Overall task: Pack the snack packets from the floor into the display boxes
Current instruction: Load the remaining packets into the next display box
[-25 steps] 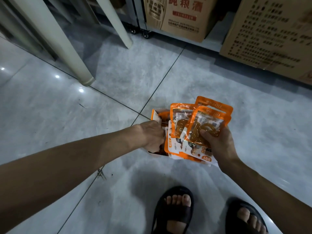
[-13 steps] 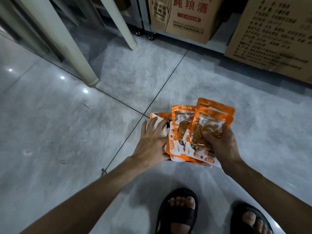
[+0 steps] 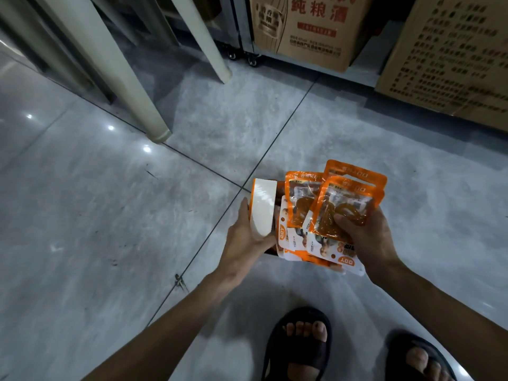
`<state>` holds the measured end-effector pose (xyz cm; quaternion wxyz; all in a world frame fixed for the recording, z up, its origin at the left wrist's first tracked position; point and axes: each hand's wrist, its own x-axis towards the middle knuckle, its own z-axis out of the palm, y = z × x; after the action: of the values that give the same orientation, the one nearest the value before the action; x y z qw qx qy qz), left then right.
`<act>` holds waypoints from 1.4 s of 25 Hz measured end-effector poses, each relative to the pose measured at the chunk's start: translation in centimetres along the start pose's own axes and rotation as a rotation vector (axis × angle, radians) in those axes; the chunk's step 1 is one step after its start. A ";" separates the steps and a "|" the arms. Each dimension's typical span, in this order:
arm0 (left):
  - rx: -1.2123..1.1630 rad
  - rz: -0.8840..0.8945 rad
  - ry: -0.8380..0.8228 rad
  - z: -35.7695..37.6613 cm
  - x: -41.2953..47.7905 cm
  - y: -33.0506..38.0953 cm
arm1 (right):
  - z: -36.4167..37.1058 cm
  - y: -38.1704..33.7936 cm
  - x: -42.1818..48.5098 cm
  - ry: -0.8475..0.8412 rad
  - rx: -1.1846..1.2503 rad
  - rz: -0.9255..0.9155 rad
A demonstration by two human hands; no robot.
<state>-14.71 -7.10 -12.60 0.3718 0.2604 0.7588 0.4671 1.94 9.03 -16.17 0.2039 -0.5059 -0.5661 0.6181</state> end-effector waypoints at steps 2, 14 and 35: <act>-0.123 -0.001 -0.006 -0.9 -0.3 0.0 | 0.0 -0.1 -0.1 -0.004 0.001 -0.005; -0.528 -0.107 0.520 -1.7 -0.9 -1.0 | -0.1 -3.1 -1.2 -0.119 0.117 -0.021; -0.047 -0.052 0.436 -1.8 -0.5 -0.9 | 5.4 -14.9 0.1 -0.625 -0.657 0.060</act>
<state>-15.90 -8.79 -12.72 0.2168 0.1245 0.8165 0.5204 -7.50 10.55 -3.58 -0.1658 -0.3492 -0.7516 0.5344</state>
